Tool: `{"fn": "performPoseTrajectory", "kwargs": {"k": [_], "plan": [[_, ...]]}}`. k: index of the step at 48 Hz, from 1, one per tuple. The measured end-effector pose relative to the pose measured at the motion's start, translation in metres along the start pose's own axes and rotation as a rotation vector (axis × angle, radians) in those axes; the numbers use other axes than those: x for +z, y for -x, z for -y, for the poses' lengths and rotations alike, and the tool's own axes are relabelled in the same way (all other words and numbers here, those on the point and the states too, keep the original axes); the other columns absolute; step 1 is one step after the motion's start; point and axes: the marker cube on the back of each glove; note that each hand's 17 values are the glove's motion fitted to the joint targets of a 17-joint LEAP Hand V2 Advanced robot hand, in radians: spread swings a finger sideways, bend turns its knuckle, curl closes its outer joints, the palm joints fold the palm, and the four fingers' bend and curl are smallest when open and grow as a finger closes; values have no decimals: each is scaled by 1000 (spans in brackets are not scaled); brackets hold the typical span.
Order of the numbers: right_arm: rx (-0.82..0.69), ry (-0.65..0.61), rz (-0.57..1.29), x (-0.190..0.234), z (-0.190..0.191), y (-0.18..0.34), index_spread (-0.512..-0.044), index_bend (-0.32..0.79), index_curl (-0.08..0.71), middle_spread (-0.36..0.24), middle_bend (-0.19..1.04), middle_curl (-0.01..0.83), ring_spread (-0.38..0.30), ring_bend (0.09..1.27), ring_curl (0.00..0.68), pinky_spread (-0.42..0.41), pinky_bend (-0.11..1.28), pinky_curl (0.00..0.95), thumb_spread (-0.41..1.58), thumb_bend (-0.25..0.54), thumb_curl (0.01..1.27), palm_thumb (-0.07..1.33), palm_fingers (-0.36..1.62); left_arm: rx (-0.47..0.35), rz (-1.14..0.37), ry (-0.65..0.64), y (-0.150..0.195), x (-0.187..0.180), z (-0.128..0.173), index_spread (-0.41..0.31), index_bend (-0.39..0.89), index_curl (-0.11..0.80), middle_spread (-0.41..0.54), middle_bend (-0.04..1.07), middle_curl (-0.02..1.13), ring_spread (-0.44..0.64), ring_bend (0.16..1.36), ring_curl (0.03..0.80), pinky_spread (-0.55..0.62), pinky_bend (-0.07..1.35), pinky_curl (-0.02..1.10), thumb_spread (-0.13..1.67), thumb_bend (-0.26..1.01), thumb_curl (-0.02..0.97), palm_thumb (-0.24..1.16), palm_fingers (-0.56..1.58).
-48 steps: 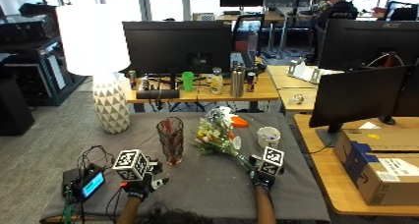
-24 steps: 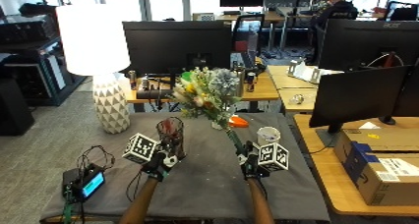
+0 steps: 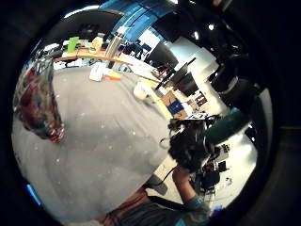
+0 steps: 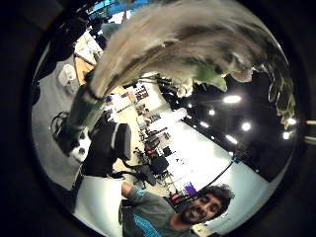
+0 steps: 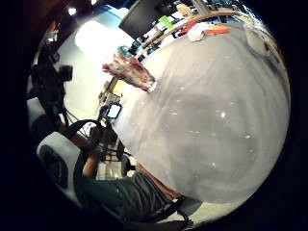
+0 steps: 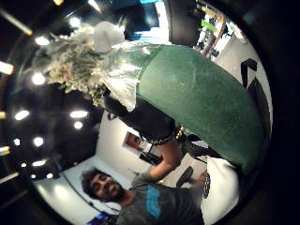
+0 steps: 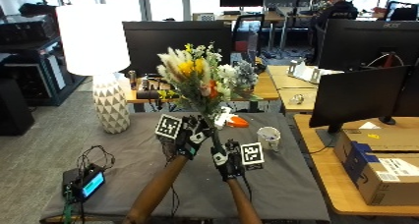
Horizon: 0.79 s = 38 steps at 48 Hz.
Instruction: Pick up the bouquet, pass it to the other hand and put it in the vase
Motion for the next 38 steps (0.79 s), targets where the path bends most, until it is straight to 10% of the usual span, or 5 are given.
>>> {"fn": "performPoseTrajectory", "kwargs": {"k": [19,25,38], "plan": [[-37,45,41,43,4,7,-246,196,572,-169,741,624,-193,1003,539,-293,724,471,875,-21,626,965,1366,-41,-283,-21,-7,5,2,-189,152,249,-226,171,384,-217,540,336,-286,534,406,1072,18,369,647,1055],[-34,118,9,51,4,9,-247,199,582,-168,744,625,-194,993,533,-293,694,459,883,-22,627,958,1358,-45,-267,22,-7,-1,1,-233,164,294,-289,321,441,-279,488,341,-330,450,387,1114,11,375,685,1246],[-12,343,-484,23,-9,14,-244,36,489,-145,607,573,-173,842,485,-173,707,455,859,-35,623,928,1052,9,-224,6,-35,-57,25,-273,163,333,-348,506,545,-351,764,452,-397,523,424,1247,-22,313,609,1351]]}}
